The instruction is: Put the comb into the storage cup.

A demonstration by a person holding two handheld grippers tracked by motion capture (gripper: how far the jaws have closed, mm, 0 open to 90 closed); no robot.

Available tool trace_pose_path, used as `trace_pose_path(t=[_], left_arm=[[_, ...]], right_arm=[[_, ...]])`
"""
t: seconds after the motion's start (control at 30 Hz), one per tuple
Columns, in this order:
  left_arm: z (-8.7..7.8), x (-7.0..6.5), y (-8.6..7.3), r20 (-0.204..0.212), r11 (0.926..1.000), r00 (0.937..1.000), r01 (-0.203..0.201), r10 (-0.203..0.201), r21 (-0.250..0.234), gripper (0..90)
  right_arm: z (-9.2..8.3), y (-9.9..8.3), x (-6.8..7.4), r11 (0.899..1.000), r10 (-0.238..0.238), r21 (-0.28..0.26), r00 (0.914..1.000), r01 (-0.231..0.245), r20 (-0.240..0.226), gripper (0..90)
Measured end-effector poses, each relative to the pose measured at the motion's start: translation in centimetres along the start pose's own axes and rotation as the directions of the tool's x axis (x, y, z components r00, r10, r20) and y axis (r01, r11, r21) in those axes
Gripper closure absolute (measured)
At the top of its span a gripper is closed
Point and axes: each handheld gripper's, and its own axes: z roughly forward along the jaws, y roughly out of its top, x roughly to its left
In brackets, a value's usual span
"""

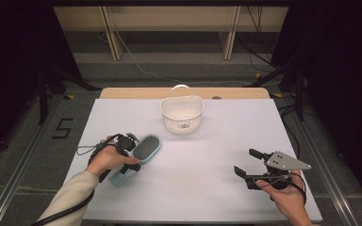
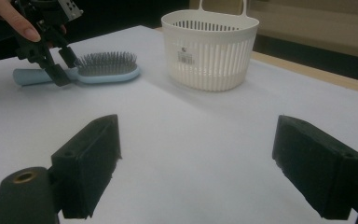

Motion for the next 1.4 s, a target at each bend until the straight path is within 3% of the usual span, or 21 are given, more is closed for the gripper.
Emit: trace_pose_path(t=[0.6,1.4], left_arm=[[0.19,0.12,0.20,0.013,0.9997,0.9997,0.018,-0.018,0.019,30.0],[0.21,0.31,0.35,0.020,0.9991,0.9997,0.014,-0.015,0.039,34.2]], right_arm=[[0.00,-0.01,-0.01,1.000,0.001,0.003,1.0000,-0.001,0.000,15.8],[-0.01,-0.04,-0.03,1.000,0.002,0.007,1.0000,-0.002,0.000,15.9]])
